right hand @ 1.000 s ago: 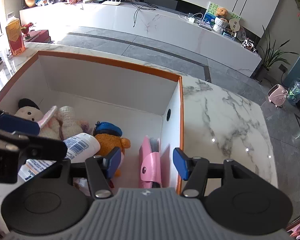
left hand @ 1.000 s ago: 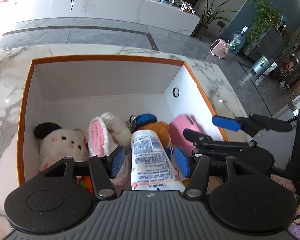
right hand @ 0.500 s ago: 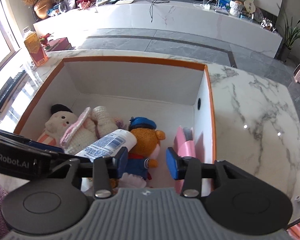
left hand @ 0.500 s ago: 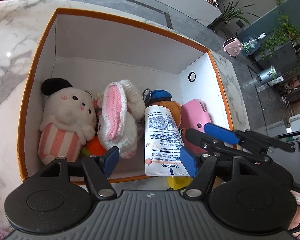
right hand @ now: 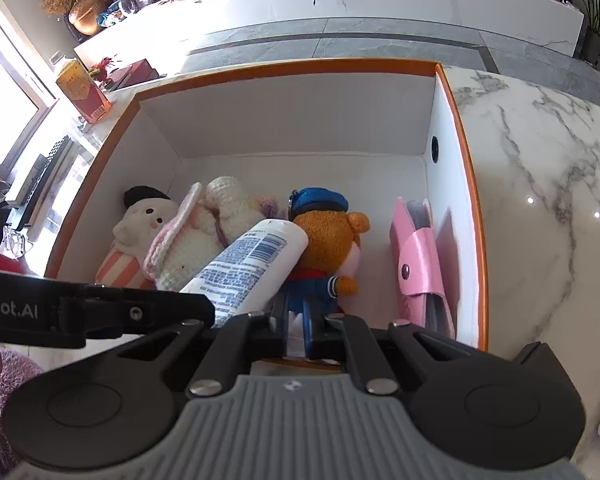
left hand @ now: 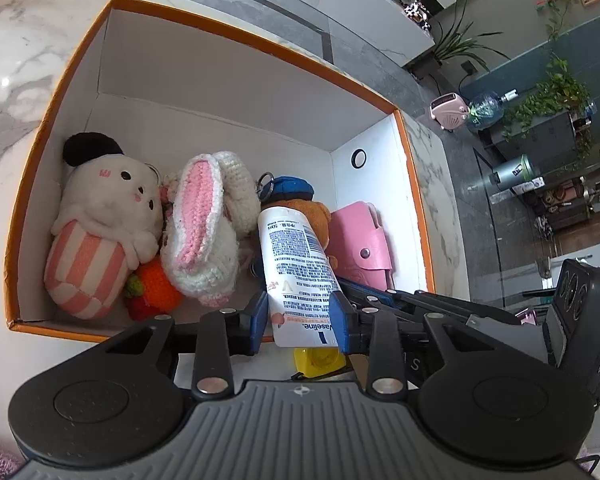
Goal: Organize objects
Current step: 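Lower the lotion tube and card case into the box beside the plush toys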
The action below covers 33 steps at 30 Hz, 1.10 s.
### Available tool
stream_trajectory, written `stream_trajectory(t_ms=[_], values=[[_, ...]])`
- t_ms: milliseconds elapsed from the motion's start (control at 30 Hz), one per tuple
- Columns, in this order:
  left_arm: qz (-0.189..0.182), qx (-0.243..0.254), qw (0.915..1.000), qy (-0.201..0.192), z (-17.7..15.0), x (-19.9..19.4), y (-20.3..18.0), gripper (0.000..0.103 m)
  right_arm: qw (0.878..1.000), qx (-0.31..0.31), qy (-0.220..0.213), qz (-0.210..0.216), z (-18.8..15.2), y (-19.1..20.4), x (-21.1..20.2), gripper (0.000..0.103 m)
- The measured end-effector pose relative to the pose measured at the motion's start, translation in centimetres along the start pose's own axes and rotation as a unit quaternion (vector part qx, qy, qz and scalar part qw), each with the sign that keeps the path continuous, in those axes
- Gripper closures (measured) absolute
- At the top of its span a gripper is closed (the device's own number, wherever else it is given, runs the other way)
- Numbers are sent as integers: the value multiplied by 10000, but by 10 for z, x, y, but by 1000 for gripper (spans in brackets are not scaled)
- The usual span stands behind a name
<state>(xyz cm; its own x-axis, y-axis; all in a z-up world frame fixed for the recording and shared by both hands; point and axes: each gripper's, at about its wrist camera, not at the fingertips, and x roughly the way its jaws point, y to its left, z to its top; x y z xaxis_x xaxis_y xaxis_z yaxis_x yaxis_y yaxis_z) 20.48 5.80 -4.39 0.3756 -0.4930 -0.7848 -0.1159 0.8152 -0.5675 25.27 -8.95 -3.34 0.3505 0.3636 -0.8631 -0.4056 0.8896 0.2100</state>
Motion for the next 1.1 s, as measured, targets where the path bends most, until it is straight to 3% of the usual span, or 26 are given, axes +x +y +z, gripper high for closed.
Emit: stream_trajectory(t_ms=[133, 200, 400, 733, 933, 1100], values=[[-40, -164, 9995, -272, -2, -5, -1, 85, 10000, 18, -43, 2, 1, 1, -4, 100], [-189, -276, 9987, -386, 0, -9, 0, 87, 10000, 59, -67, 41, 2, 0, -7, 100], [60, 85, 9972, -735, 6, -13, -22, 93, 9997, 72, -136, 173, 3, 0, -13, 100], [24, 661, 9926, -1015, 31, -4, -69, 95, 9920, 404, -1124, -408, 20, -40, -65, 99], [553, 999, 9838, -1385, 47, 14, -95, 95, 9869, 591, -1387, -581, 23, -59, -74, 99], [825, 1071, 9827, -1268, 62, 43, -105, 95, 9854, 590, -1464, -634, 27, -66, -69, 99]])
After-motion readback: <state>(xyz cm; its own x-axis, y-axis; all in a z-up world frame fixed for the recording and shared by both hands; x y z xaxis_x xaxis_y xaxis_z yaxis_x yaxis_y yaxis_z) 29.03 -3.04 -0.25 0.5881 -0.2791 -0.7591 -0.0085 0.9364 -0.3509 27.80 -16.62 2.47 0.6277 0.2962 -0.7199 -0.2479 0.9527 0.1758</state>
